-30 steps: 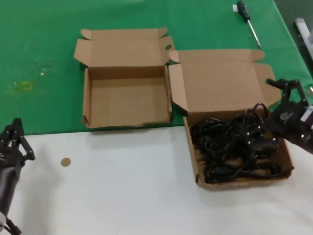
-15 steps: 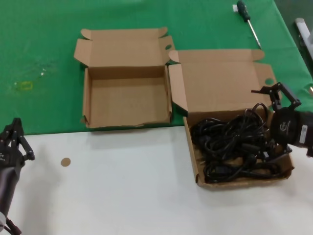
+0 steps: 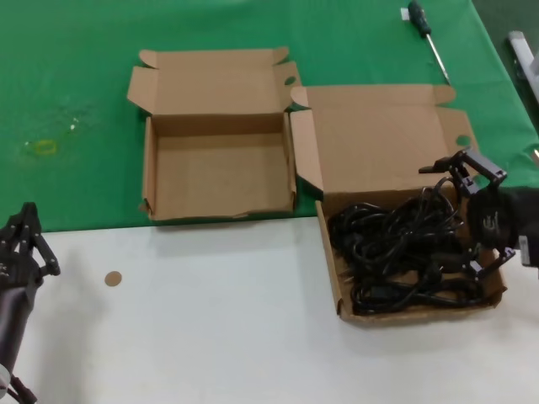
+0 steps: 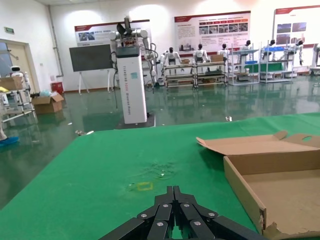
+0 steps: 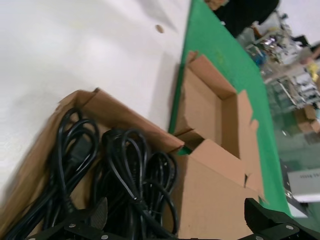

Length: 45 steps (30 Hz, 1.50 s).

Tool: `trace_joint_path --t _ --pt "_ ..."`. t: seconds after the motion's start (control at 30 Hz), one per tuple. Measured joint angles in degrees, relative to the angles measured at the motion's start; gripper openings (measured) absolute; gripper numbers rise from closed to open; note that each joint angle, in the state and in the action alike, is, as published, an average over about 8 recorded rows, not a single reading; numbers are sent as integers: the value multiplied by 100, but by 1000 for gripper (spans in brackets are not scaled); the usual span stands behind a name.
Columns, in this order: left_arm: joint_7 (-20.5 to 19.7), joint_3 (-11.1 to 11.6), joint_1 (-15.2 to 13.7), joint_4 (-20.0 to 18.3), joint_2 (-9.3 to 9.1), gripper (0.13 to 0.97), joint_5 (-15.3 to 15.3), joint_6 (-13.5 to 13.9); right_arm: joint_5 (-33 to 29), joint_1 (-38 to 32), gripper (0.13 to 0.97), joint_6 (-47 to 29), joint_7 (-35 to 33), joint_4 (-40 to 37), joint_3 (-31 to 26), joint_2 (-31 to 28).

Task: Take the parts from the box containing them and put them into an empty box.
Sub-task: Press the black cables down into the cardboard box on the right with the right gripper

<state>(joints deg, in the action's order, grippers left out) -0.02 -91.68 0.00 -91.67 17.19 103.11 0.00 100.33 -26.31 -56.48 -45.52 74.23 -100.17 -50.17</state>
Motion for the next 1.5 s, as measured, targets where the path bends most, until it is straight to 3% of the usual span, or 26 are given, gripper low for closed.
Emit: trace_joint_path --t 0.57,0.87,1.13,1.27,1.5 --pt "0 0 0 0 0 152 0 0 -160 -321 939 -175 -509 -308 -300 205" --pt "0 0 0 0 0 152 0 0 -228 -439 840 -138 -709 -523 -370 308" --pt "0 0 0 0 0 152 0 0 -293 -506 670 -92 -833 -675 -422 368" --pt "0 0 0 0 0 152 0 0 -322 -512 670 -67 -882 -720 -446 388" --pt "0 0 0 0 0 152 0 0 -361 -520 473 -33 -983 -800 -475 412"
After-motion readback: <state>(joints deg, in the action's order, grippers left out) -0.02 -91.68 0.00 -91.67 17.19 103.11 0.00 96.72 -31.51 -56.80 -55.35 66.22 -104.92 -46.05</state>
